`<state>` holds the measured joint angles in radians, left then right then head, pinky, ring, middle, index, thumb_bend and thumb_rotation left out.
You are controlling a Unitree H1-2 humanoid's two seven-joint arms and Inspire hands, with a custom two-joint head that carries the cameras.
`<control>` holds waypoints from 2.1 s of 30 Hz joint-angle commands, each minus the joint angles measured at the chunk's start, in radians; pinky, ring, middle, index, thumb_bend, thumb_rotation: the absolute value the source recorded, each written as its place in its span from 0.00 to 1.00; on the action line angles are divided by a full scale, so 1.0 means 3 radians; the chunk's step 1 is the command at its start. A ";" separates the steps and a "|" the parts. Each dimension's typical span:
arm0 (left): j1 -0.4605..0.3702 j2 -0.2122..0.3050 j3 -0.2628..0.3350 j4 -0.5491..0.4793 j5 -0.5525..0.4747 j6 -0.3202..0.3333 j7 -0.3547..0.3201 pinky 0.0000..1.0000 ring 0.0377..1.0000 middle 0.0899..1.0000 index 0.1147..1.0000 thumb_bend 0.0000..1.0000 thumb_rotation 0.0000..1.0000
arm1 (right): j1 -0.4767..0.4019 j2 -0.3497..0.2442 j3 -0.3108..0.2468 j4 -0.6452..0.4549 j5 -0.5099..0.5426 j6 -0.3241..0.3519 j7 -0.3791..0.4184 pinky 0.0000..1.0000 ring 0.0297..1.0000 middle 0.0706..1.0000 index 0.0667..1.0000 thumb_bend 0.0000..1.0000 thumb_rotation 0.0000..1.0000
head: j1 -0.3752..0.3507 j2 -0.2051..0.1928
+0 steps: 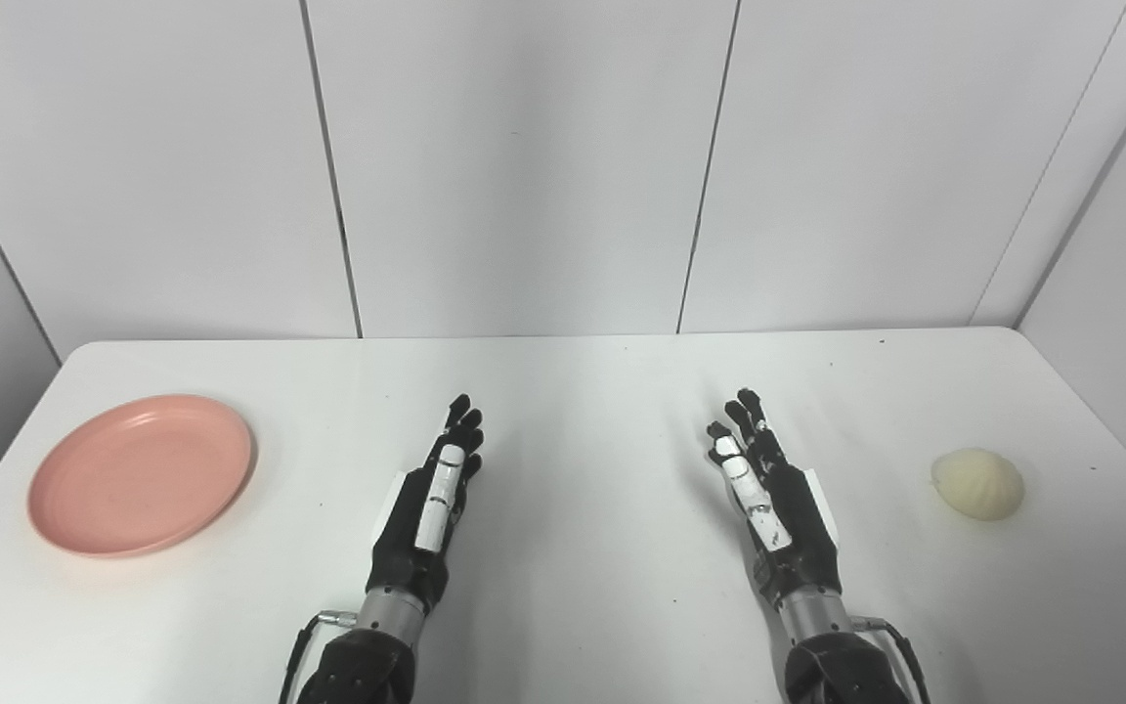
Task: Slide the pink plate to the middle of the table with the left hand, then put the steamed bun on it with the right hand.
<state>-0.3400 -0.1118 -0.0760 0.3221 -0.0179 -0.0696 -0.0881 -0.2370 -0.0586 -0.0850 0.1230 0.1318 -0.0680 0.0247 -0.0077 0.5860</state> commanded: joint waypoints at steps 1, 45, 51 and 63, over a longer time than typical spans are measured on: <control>0.0016 0.0007 0.0014 -0.0038 -0.0056 0.0017 -0.0021 1.00 1.00 1.00 1.00 0.54 1.00 | -0.0073 0.0021 0.0009 -0.0074 -0.0006 -0.0112 0.0008 0.92 0.91 0.96 0.97 0.63 0.69 | 0.0001 0.0005; -0.0376 -0.0168 0.0067 0.0938 0.0120 -0.0736 0.0447 1.00 1.00 1.00 1.00 0.56 1.00 | -0.0077 -0.0228 -0.0135 0.0294 0.0233 -0.0231 0.0216 1.00 0.96 0.98 1.00 0.58 0.77 | 0.1354 -0.0664; -0.0543 -0.0153 0.0207 0.0843 0.0170 -0.0714 0.0707 1.00 1.00 1.00 0.99 0.57 1.00 | -0.0070 -0.0213 -0.0134 0.0317 0.0177 -0.0387 0.0194 1.00 0.94 0.97 1.00 0.51 0.77 | 0.1511 -0.0808; -0.0723 0.0175 0.0532 0.0034 0.0154 -0.0376 0.0880 1.00 0.94 0.92 0.90 0.63 1.00 | -0.0109 -0.0192 -0.0143 0.0433 0.0169 -0.0502 0.0193 1.00 0.92 0.96 0.99 0.51 0.78 | 0.1553 -0.0875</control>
<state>-0.5072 -0.0656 0.0819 0.3766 0.0312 -0.1899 0.1661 -0.2872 -0.1234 -0.1285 0.2252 0.1844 -0.1682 0.0768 0.4571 0.3222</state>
